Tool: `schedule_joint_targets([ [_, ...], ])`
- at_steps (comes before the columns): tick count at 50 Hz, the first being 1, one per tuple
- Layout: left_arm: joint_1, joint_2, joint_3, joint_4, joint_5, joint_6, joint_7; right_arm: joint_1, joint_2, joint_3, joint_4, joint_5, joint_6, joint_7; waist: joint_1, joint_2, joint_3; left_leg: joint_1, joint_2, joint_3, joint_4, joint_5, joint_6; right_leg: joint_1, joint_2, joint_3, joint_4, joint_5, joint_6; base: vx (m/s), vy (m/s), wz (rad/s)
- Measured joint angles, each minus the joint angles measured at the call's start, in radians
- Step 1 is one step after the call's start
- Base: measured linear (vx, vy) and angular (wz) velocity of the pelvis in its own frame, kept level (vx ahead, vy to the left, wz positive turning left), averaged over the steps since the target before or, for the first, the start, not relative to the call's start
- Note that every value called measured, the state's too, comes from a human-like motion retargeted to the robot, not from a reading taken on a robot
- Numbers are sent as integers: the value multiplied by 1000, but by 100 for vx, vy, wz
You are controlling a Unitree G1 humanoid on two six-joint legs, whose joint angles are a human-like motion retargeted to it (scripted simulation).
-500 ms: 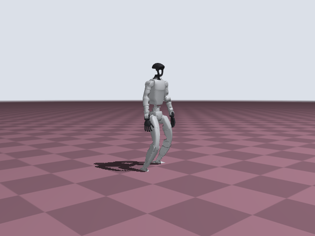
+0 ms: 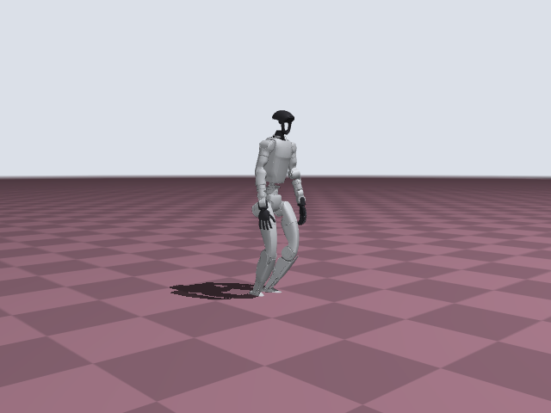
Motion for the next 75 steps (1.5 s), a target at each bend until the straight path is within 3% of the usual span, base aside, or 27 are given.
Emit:
schedule_joint_targets([
  [12, -25, -23, -13, 8, 6, -5, -26, 1, -6, 11, 40, -18, 2, 18, -10, 18, 6, -9, -27, -66, -7, 10, -41, 16, -3, -25, -8, 1, -7, 0, 1, 24],
  [18, -13, -26, 2, 12, -11, -14, -27, 13, -12, 1, 72, -6, 5, 23, 16, 32, 16, -48, 15, -95, 96, -19, -79, 22, -2, -41, 5, -7, -15, -2, 7, 13],
  [20, -13, -8, 11, 24, -19, -19, -28, 6, -14, -4, 86, 0, 5, 29, 28, 38, 0, -69, 56, -94, 116, -35, -79, 65, 31, -47, -110, 26, -21, 4, 8, 11],
  [25, 7, 10, 37, 52, -41, -17, -7, 8, -7, -5, 89, 8, 7, 33, 43, 38, -3, -88, 205, -61, 196, -74, -47, 64, 8, -75, -73, 8, -1, 0, 10, 14],
  [34, 29, 62, 100, 122, -88, -13, 35, -5, 15, -8, 96, 34, 9, 48, 33, 41, -30, -54, 507, -53, 97, -13, 17, 159, 25, -123, -210, 76, 21, 4, 17, 11],
  [40, 31, 73, 107, 114, -77, -23, 48, -1, 1, -29, 109, 52, 12, 41, 28, 73, -38, -22, 575, -64, 51, 0, -6, 167, 2, -124, -167, 72, 33, 2, 34, 12],
  [45, 20, 63, 84, 71, -20, -29, 53, 12, -23, -67, 106, 33, 18, 22, 22, 82, -32, -11, 509, -24, 68, -83, 7, 154, -87, -101, -96, 78, 32, -3, 47, 36],
  [47, 9, 59, 71, 49, 9, -22, 51, 16, -36, -90, 95, 18, 27, 16, -2, 24, -32, 8, 382, 34, 30, -99, 48, 115, -210, -74, -27, 85, 40, -3, 51, 79],
  [50, 6, 56, 53, 30, 34, -19, 50, 23, -42, -97, 85, 3, 34, 10, -25, 10, -15, 8, 316, 63, 52, -114, 54, 67, -290, -23, 74, 131, 31, -5, 45, 63],
  [52, -3, 58, 44, 17, 45, -10, 43, 19, -48, -99, 72, -12, 40, 11, -59, -40, -16, 25, 192, 91, -16, -94, 84, 12, -384, 18, 147, 128, 27, -2, 40, 81],
  [58, -5, 64, 26, 7, 44, -5, 43, 11, -52, -60, 37, -39, 33, 19, -151, -80, -4, 60, 5, 72, -143, -54, 125, -90, -431, 79, 315, 59, 12, 2, 29, 67],
  [60, -3, 63, 22, 10, 39, -5, 49, 10, -50, -46, 27, -42, 26, 20, -181, -90, 2, 65, -36, 57, -164, -41, 131, -117, -406, 95, 356, 26, 24, 8, 21, 67],
  [65, -14, 59, 45, 32, 5, -11, 65, -9, -42, -10, 17, -32, 7, 24, -246, -81, -9, 89, -95, 5, -294, 17, 141, -172, -218, 107, 318, -9, 68, 13, 17, 47],
  [70, -11, 40, 61, 27, -7, -22, 68, -6, -28, 2, 20, -17, -1, 27, -268, -89, -5, 87, -125, -15, -266, 25, 112, -187, -61, 124, 234, -7, 104, 12, 13, 20],
  [72, -15, 36, 70, 16, -8, -25, 62, -10, -26, 4, 23, -16, -1, 30, -254, -65, 0, 102, -112, -27, -269, 14, 99, -150, 6, 116, 147, 13, 95, 13, 14, -5],
  [75, -7, 19, 81, -2, -10, -31, 62, 2, -19, 2, 23, -18, 0, 24, -234, -67, 6, 86, -122, -18, -183, -26, 75, -136, 11, 109, 155, -10, 71, 7, 14, -5],
])
